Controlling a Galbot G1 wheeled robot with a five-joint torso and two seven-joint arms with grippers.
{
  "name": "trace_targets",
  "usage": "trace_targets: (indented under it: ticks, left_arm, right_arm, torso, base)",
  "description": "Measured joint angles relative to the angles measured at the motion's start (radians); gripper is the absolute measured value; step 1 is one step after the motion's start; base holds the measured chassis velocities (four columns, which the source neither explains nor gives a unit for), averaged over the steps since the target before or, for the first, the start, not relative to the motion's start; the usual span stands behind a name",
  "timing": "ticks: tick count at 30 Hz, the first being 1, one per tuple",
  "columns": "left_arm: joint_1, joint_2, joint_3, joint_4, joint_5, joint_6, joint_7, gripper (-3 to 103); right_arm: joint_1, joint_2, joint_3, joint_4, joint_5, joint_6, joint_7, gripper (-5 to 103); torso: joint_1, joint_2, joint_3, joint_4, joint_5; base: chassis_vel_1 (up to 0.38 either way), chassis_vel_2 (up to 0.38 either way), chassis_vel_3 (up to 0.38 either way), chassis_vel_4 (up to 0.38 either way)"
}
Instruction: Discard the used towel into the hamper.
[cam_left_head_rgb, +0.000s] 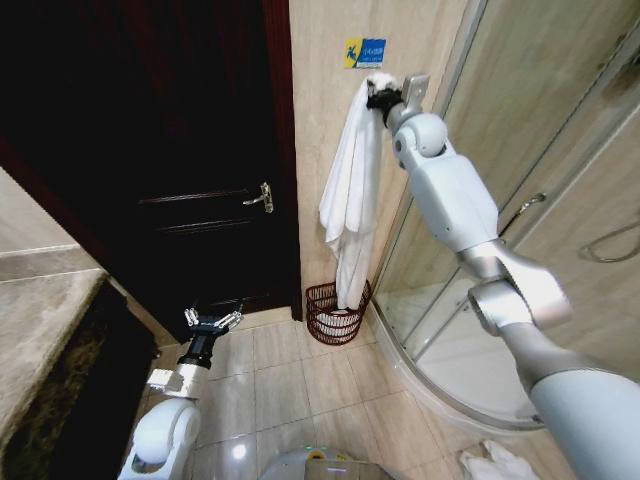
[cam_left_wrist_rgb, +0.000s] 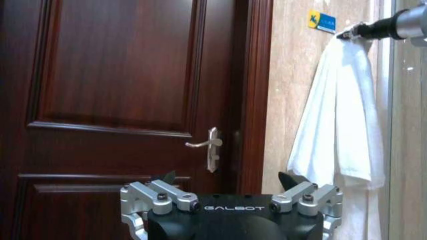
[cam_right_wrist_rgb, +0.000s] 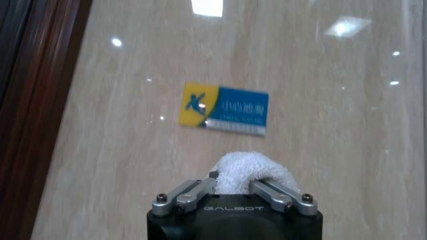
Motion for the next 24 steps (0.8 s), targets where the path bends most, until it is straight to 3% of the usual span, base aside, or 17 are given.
trace_targets:
  ticks: [8,24]
  left_arm:
    - [-0.006,-0.003,0.007,0.010,0.004,-0.002,0.002,100]
    - [-0.006,-0.005,0.010,0.011,0.009,-0.003,0.005,100]
  right_arm:
    - [-0.103,-0.048,-0.009,0.090,0.037,-0.008,0.027,4]
    - [-0.253,-0.064,0.006,0.150,0.036,-0.007,0.036,4]
  torso:
    - [0.000,0.000,0.000,0.0001,0.0000]
    - [0.000,0.000,0.000,0.0001,-0.0001]
  base:
    - [0.000,0.000,0.000,0.000]
    - [0.000,0.000,0.000,0.000]
